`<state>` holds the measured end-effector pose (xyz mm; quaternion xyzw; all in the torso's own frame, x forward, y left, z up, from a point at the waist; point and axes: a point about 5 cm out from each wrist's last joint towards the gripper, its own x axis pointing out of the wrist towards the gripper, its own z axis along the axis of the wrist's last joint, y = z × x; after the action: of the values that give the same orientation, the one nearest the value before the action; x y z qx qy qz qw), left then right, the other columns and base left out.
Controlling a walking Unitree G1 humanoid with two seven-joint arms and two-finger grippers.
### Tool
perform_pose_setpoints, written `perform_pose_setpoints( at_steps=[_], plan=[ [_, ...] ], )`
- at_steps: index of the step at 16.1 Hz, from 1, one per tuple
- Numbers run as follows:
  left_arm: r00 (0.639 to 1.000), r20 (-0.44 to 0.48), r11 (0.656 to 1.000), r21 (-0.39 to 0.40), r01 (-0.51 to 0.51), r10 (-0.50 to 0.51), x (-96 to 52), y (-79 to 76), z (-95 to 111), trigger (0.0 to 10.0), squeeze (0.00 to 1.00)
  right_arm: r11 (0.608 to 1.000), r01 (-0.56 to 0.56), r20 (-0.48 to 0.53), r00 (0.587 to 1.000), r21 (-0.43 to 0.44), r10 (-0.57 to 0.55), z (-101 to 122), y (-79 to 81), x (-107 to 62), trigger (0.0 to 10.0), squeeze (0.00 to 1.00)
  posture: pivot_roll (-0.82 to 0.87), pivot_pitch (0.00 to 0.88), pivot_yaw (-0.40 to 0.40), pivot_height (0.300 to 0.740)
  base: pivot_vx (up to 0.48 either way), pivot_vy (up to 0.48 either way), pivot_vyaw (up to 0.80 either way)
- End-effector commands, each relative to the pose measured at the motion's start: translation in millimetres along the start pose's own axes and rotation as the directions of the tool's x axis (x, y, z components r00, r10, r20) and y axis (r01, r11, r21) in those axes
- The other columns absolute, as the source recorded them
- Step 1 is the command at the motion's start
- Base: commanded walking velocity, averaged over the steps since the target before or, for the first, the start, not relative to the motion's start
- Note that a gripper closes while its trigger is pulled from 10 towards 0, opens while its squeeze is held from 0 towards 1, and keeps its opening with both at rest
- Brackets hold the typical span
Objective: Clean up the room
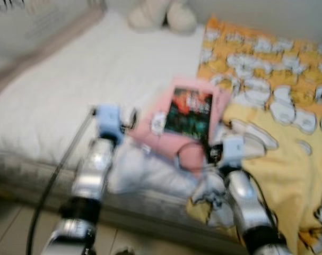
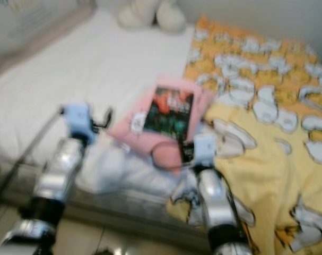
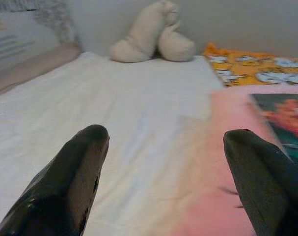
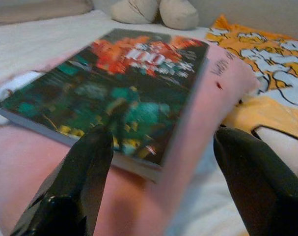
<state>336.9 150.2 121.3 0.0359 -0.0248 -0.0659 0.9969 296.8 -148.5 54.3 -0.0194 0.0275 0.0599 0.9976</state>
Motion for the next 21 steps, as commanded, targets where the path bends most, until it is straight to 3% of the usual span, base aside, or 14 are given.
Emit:
perform_pose_setpoints(
  at_steps=[1,6,8,10,12,15,17,19,21],
  plan=[
    [0.998,0.013,0.998,-0.001,0.059,-0.059,1.9,-16.1,1.8,10.0,0.0,0.998,0.052,0.031,0.998,-0.023,-0.051,4.8,-16.1,-2.6,10.0,0.0,0.09,0.0,-0.022,0.74,0.0,-0.424,0.0],
    [0.992,0.001,0.992,0.014,0.128,-0.128,5.5,-24.4,2.0,10.0,0.0,0.996,0.081,0.056,0.995,-0.041,-0.079,7.4,-18.7,-6.7,10.0,0.0,0.07,0.0,-0.016,0.74,0.231,-0.382,0.0],
    [0.993,-0.047,0.995,-0.001,0.104,-0.104,9.1,-15.9,-4.4,10.0,0.0,0.996,0.086,0.049,0.995,-0.034,-0.085,5.4,-20.2,-9.6,10.0,0.0,0.06,0.0,-0.019,0.74,0.0,0.0,-0.72],
    [0.991,-0.124,0.998,-0.042,0.041,-0.046,16.6,0.4,-12.8,10.0,0.0,0.996,0.074,0.05,0.996,-0.04,-0.072,4.7,-21.3,-13.8,10.0,0.0,0.05,0.0,-0.029,0.74,0.0,0.0,0.0],
    [0.979,-0.202,1.0,-0.028,-0.012,0.006,28.7,19.5,-15.1,10.0,0.0,0.996,0.06,0.039,0.998,-0.062,-0.057,2.8,-23.4,-23.0,10.0,0.0,0.01,0.0,-0.048,0.74,0.0,0.0,0.0],
    [0.986,-0.165,0.999,0.027,-0.019,0.024,42.6,27.5,3.6,10.0,0.0,0.994,0.037,0.032,0.999,-0.104,-0.034,3.2,-27.3,-41.9,10.0,0.0,-0.05,0.0,-0.068,0.74,0.0,0.0,0.0],
    [0.987,-0.155,0.999,0.024,-0.045,0.048,49.5,29.0,11.0,10.0,0.0,0.992,0.03,-0.018,0.999,-0.122,-0.032,-2.8,-31.7,-72.1,10.0,0.0,-0.12,0.029,-0.084,0.74,0.0,0.0,0.0],
    [0.99,-0.139,0.999,0.008,-0.039,0.04,51.8,25.3,13.6,10.0,0.0,0.991,0.025,-0.038,0.999,-0.13,-0.031,-2.8,-30.7,-84.6,10.0,0.0,-0.14,0.047,-0.087,0.74,0.0,0.0,0.0],
    [0.986,-0.149,0.996,0.057,-0.065,0.073,52.1,25.1,11.9,10.0,0.0,0.991,0.026,-0.075,0.997,-0.131,-0.036,-3.9,-27.2,-108.9,10.0,0.0,-0.19,0.098,-0.08,0.74,0.0,0.0,0.0]
  ],
)
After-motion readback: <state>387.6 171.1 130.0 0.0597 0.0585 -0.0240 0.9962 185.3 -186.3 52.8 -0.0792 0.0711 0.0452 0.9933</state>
